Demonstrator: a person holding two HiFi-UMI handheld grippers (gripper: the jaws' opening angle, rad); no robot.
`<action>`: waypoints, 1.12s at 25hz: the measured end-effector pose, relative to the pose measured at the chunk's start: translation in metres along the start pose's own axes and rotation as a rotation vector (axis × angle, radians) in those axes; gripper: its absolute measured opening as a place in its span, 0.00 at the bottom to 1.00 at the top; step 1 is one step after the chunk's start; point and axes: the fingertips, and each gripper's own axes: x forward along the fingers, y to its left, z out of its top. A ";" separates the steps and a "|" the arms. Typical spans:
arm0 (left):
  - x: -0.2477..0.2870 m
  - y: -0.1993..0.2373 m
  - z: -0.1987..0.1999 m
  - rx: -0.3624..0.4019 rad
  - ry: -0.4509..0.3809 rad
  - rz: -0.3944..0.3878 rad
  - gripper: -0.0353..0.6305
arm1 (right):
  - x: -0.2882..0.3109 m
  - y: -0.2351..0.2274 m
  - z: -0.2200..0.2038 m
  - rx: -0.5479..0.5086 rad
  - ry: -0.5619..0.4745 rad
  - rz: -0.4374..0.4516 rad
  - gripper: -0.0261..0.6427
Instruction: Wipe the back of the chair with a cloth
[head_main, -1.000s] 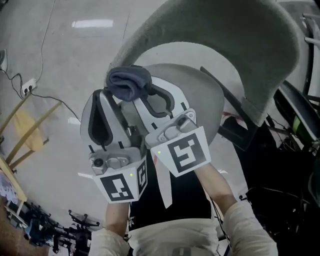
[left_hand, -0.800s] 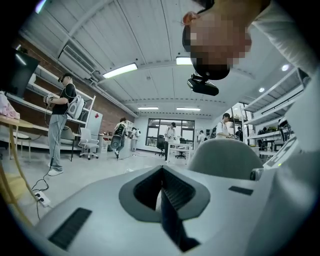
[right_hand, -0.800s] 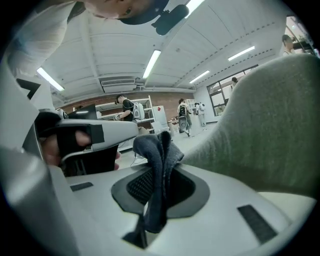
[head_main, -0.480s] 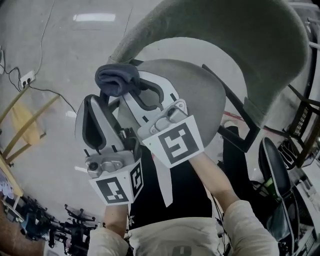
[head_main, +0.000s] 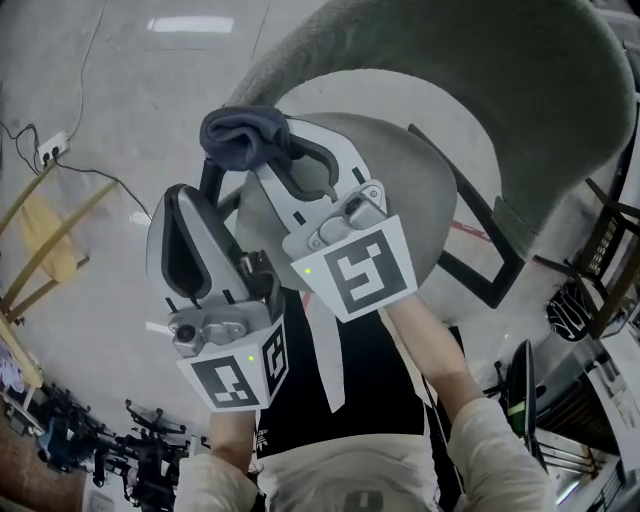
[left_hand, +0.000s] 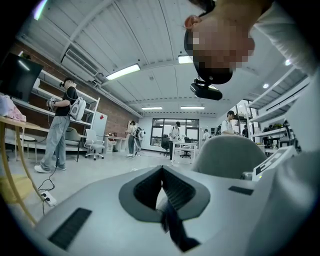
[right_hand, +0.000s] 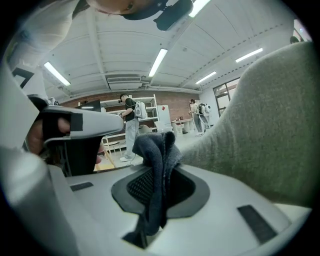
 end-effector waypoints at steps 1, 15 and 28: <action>0.000 -0.001 0.001 0.001 -0.001 -0.002 0.08 | -0.001 -0.004 0.000 -0.009 0.002 -0.012 0.13; 0.010 -0.026 0.000 -0.006 0.004 -0.068 0.07 | -0.019 -0.106 0.009 0.011 -0.046 -0.284 0.13; 0.030 -0.077 0.001 0.022 0.016 -0.219 0.07 | -0.120 -0.210 -0.007 0.213 -0.096 -0.747 0.13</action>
